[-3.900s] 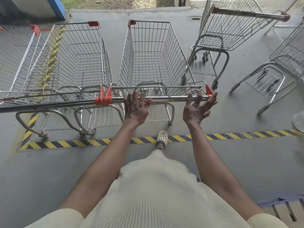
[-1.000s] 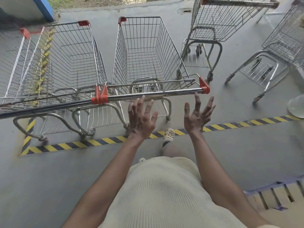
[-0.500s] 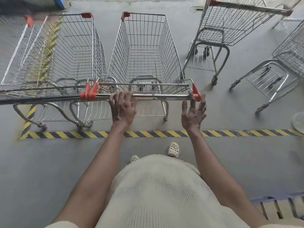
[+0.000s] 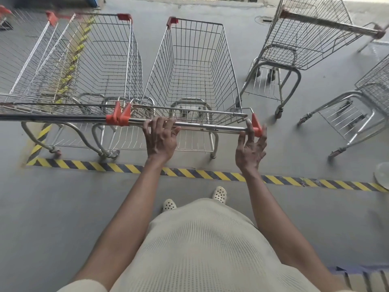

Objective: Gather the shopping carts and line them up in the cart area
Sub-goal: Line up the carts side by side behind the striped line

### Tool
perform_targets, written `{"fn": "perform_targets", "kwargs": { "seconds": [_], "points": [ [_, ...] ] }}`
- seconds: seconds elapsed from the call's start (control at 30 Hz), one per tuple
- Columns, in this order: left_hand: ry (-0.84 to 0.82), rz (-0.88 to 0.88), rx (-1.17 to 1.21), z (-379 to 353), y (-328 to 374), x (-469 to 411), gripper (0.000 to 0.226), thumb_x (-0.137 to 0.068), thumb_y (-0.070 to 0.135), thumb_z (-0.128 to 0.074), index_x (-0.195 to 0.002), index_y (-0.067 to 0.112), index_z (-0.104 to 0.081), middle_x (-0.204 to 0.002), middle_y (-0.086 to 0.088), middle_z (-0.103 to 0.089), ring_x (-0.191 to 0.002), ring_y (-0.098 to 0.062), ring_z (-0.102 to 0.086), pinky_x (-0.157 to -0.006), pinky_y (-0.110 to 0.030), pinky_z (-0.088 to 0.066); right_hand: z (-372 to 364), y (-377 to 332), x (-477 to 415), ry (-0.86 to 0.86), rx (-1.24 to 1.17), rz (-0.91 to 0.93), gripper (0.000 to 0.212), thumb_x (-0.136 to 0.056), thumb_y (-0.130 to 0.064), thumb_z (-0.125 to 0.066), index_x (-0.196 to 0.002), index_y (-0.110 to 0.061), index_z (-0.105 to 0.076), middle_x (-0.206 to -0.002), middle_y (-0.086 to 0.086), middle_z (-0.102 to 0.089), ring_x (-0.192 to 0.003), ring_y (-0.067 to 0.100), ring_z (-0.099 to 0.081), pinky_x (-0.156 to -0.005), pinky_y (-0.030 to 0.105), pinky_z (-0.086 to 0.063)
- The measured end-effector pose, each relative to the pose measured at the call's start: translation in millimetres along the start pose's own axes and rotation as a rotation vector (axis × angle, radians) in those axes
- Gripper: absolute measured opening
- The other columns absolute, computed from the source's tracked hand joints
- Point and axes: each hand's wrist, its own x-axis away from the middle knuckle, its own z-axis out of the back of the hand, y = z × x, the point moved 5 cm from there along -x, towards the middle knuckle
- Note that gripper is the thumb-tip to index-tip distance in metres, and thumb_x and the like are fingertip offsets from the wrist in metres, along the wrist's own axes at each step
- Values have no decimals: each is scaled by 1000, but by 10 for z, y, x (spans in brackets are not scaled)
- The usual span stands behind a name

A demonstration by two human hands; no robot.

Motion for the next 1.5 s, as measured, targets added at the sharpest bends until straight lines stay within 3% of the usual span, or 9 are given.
{"fn": "perform_targets", "kwargs": {
  "seconds": [0.3,0.53,0.83,1.07,1.33,1.5],
  "points": [
    [39,24,25,126,-229,53,31,-100,46,-58,-128,35,-67,-130,-2,-61,-127,-25,-52,-106,-47,-31,-98,-91,199,67,7,2,50,-106,-53,-42,-152,-63,-23,-169,-6,16,-154,22,-10,-116,61,-21],
    [25,22,18,164,-326,6,30,-97,51,-59,-125,46,-67,-128,-2,-65,-123,-24,-54,-94,-42,-32,-152,-209,209,120,14,-106,49,-109,-53,-32,-153,-64,-16,-169,-6,23,-156,25,-9,-117,60,-20],
    [30,28,25,140,-367,-41,26,-94,55,-62,-117,47,-70,-128,-1,-64,-124,-25,-53,-97,-45,-30,-199,-244,158,133,38,-135,49,-108,-55,-27,-153,-65,-9,-168,-6,25,-157,27,-9,-115,63,-25],
    [63,26,56,189,-337,-18,21,-94,49,-68,-108,36,-77,-123,-5,-64,-122,-26,-55,-97,-45,-30,-196,-250,161,144,24,-132,47,-109,-51,-31,-152,-65,-18,-170,-1,19,-156,27,-10,-114,61,-26],
    [12,18,18,171,-365,-14,29,-97,56,-57,-123,47,-68,-125,-2,-62,-122,-24,-54,-97,-45,-30,-183,-249,204,155,-6,-125,44,-109,-50,-35,-150,-63,-26,-170,-3,14,-156,23,-11,-114,61,-26],
    [12,19,14,181,-377,-11,28,-96,56,-59,-121,46,-69,-125,-2,-62,-121,-23,-53,-96,-44,-30,-197,-221,186,155,6,-117,43,-109,-51,-34,-150,-62,-26,-170,1,13,-156,27,-11,-114,62,-27]
  ]
}}
